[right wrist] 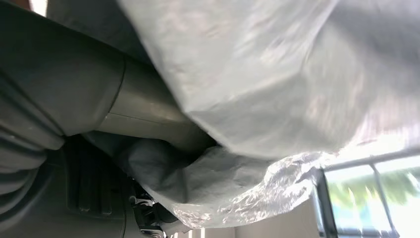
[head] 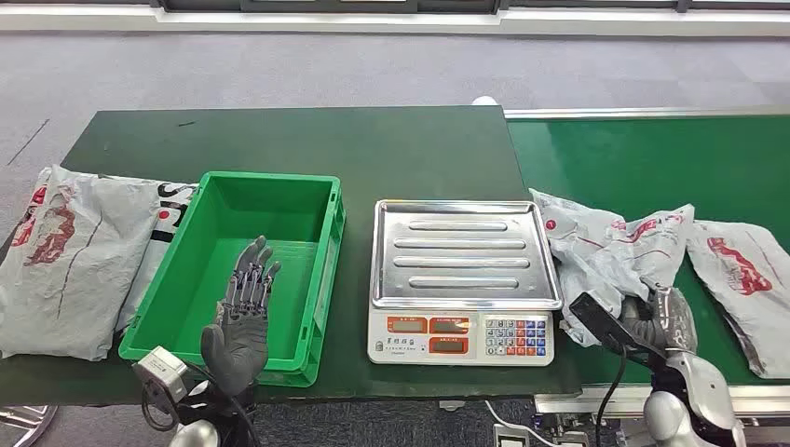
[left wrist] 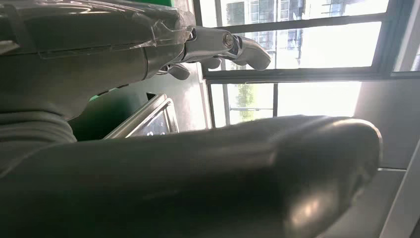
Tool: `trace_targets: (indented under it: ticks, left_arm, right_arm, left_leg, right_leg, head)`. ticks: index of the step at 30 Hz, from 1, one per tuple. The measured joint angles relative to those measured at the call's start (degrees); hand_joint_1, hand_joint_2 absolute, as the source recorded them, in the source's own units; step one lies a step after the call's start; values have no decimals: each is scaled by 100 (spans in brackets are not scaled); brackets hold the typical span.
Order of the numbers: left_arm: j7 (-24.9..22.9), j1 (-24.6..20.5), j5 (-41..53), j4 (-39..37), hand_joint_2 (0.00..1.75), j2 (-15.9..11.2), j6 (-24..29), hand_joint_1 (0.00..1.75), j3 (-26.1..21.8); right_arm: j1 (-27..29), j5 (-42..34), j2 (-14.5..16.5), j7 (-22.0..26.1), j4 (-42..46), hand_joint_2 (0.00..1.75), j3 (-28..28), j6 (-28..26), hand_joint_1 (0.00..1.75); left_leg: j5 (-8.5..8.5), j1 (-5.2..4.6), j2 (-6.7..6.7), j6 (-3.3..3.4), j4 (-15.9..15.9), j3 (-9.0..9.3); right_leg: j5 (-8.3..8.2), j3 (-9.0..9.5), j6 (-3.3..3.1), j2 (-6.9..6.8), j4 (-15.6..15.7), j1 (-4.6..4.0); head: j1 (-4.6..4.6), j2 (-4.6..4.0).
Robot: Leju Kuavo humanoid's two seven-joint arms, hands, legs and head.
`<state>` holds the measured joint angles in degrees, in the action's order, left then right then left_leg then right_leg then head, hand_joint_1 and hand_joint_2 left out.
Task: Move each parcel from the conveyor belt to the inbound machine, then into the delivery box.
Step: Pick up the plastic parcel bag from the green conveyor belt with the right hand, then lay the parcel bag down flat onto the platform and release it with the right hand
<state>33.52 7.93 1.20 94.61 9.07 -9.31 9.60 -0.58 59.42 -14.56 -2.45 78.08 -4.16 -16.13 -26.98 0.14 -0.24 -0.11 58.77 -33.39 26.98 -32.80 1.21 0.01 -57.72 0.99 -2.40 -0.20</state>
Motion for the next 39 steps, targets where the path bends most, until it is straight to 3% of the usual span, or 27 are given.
trace_targets:
  ticks: [16, 22, 27, 31, 39]
  left_arm:
    - [60, 2, 50, -14, 0, 4, -9, 0, 0]
    - [75, -1, 68, -19, 0, 6, -9, 0, -1]
    - [75, -36, 74, -30, 0, 15, -34, 0, -2]
    - [76, -159, 74, -97, 0, 29, -89, 0, -2]
    - [80, -379, 72, -298, 0, 61, -179, 0, -2]
  right_arm:
    - [677, -936, 176, 619, 1554, 175, -780, -455, 175]
    - [1104, -1323, 284, 756, 2411, 175, -1335, -332, 175]
    - [1138, -1035, 353, 814, 2703, 175, -1501, -166, 175]
    - [724, -389, 368, 801, 2454, 175, -1262, -161, 175]
    - [-378, 439, 607, 821, 1246, 175, 147, -343, 175]
  left_leg:
    - [-1, -1, 0, 2, 1, 0]
    - [-4, -1, 0, 2, 0, -5]
    - [-6, -1, 10, 2, -1, -15]
    - [-6, -1, 21, 2, -4, -50]
    - [30, 2, 12, -2, -5, 0]
  right_leg:
    - [2, -3, -1, 0, 1, 1]
    - [7, -6, 5, 0, 1, 2]
    - [7, -4, 5, 7, 1, 2]
    - [6, 1, 5, 16, 1, 1]
    - [-19, -3, -2, 11, -2, -3]
  head:
    - [0, 0]
    - [0, 0]
    - [0, 0]
    - [-1, 0]
    - [-1, 0]
